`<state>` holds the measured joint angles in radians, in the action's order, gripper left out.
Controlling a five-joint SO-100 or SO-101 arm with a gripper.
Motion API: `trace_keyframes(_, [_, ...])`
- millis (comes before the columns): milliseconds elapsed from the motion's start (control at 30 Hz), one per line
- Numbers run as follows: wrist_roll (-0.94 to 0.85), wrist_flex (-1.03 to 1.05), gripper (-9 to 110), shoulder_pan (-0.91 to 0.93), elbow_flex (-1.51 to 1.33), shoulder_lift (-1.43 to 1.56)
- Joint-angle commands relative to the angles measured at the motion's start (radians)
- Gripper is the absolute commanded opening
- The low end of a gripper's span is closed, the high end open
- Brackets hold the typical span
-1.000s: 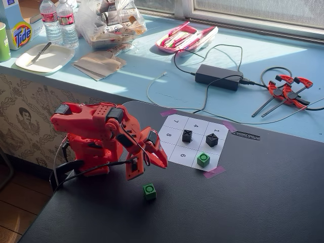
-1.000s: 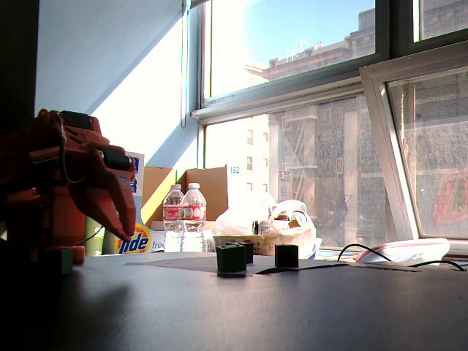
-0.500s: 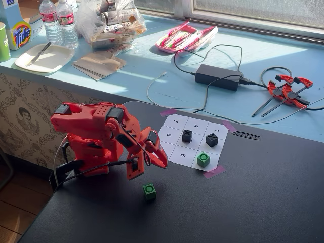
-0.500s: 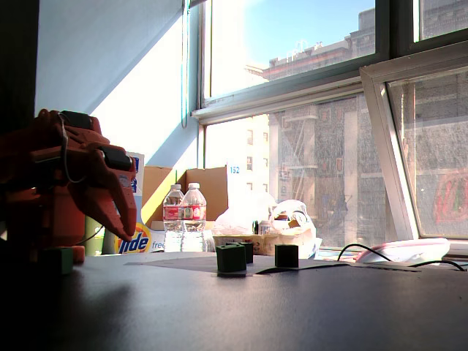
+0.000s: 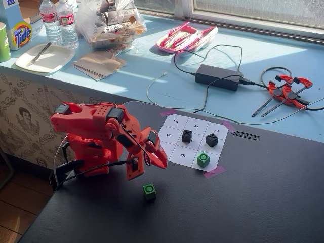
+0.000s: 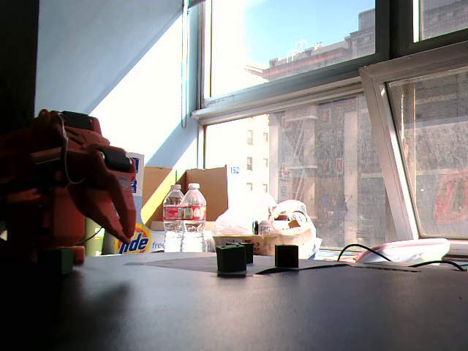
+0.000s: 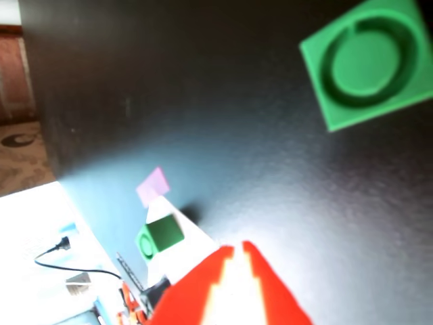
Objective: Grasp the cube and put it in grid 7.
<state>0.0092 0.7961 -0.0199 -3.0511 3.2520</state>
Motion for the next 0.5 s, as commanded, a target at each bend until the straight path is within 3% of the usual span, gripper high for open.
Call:
trace_keyframes(0, [-0.02,0.0,0,0.026,0.061,-0.074])
trace_keyframes(267, [-0.094,0.255,0,0.089,0.598,-0.331])
trace_keyframes(467, [-0.546,0.541,0,0.218,0.959,-0.555])
